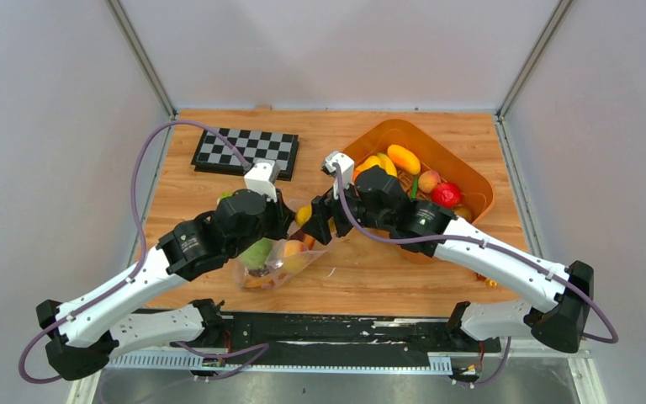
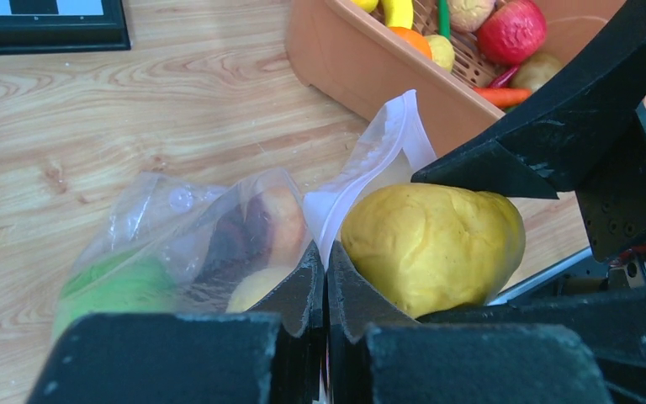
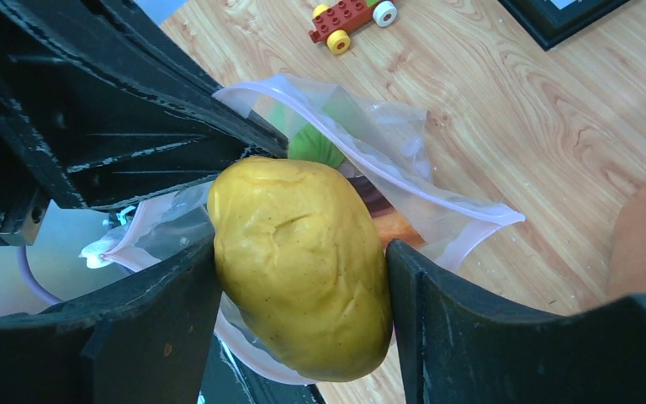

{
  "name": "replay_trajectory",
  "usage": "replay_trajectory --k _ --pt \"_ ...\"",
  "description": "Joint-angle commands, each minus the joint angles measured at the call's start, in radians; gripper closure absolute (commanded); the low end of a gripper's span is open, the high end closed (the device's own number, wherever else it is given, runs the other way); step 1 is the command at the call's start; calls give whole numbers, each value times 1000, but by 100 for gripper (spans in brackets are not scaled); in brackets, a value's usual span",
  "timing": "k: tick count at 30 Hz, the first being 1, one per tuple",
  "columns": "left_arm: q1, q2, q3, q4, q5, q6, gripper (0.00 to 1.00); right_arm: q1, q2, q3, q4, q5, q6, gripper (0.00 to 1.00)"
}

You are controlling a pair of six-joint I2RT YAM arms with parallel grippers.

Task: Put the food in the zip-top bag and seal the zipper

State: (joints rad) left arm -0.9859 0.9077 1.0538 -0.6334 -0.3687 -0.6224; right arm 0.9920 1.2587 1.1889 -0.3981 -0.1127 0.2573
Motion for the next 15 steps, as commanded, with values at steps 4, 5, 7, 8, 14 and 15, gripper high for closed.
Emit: replay_trajectory --k 4,5,7,8,14,15 --pt "2 -33 52 36 -27 -8 97 14 -13 51 16 -7 -30 17" --pt "3 -37 52 37 -32 -8 96 15 -18 48 19 -2 -30 15" --pt "3 -40 52 35 -36 -8 96 14 -34 36 34 9 -30 13" --pt "3 -41 51 33 -37 -8 96 14 -40 34 37 13 -26 13" --pt "2 -41 48 22 -46 -14 96 14 -133 -3 66 90 12 14" --pt "2 -42 47 20 -50 -14 96 14 -151 -9 63 108 14 14"
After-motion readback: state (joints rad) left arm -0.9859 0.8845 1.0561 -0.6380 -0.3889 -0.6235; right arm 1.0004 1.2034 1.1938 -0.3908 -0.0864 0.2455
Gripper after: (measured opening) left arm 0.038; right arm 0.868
